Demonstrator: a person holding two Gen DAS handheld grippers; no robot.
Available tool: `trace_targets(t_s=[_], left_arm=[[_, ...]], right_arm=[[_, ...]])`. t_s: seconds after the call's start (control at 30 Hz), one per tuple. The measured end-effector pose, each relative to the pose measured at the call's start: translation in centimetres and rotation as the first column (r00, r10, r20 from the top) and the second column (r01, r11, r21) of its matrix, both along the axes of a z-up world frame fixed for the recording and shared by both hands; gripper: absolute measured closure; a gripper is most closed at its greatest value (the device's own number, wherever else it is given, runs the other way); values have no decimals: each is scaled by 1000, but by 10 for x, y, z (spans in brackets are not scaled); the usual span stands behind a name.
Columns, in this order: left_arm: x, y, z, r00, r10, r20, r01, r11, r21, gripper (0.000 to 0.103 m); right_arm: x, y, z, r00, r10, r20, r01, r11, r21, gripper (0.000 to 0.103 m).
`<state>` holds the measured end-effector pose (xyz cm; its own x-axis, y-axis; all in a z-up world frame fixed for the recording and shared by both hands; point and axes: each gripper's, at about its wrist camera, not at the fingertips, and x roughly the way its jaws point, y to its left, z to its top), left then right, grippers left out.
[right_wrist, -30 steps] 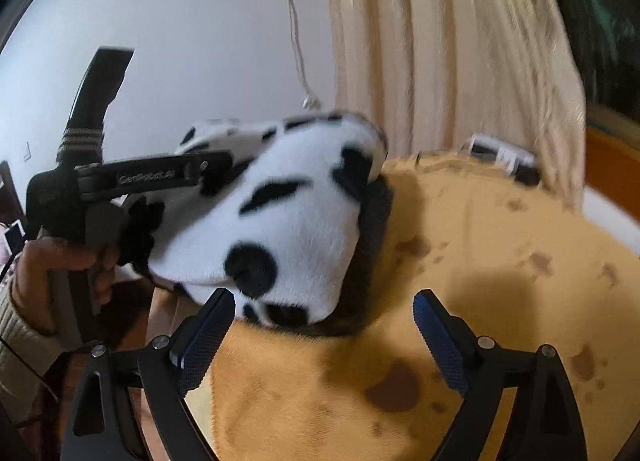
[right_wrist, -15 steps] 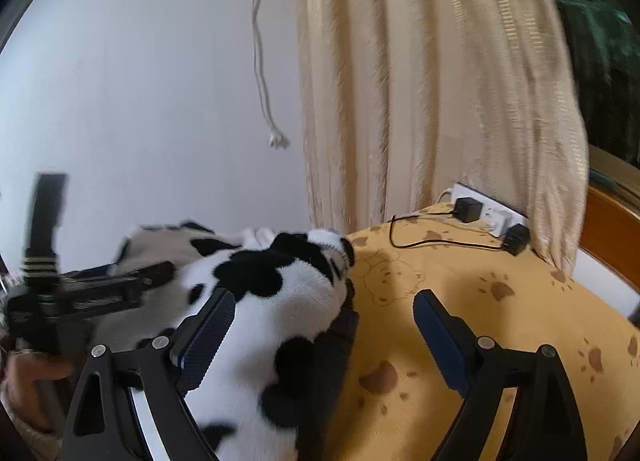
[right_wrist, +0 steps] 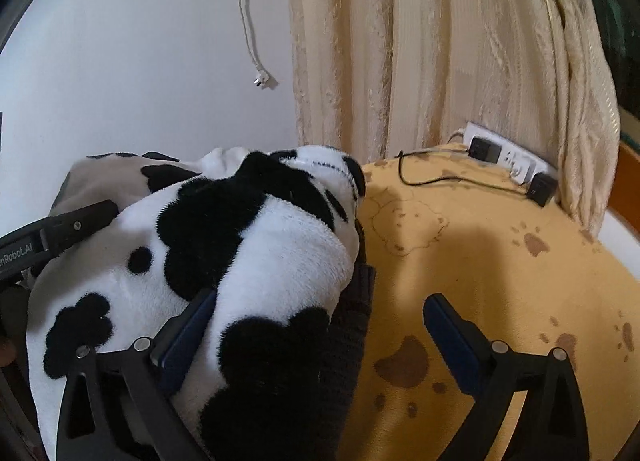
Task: Fold clothes
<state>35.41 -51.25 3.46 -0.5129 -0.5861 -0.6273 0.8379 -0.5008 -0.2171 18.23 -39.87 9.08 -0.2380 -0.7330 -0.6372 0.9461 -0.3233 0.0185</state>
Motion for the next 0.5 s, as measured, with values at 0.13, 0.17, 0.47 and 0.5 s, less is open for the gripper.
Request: trace_targets(t_s=[0.13,0.17,0.47,0.5], left_arm=[[5,14,7,1000,28,7,-27,999,-17,0],[5,18,10,999,32,2,-32,999,-23,0],[-14,45,24,997,-6,81,15,994,-105,0],[-15,46,27,996,1,89,8,994,-109,0]], right_arm=[[7,20,0,1000,24,0,-24,999,-29,1],[9,25,0,1000,30,0,-30,999,-36,1],[24,70,0,997,83,-2,-83,991,-102,1],[26,75,0,996,89,-3,-89,990,-109,1]])
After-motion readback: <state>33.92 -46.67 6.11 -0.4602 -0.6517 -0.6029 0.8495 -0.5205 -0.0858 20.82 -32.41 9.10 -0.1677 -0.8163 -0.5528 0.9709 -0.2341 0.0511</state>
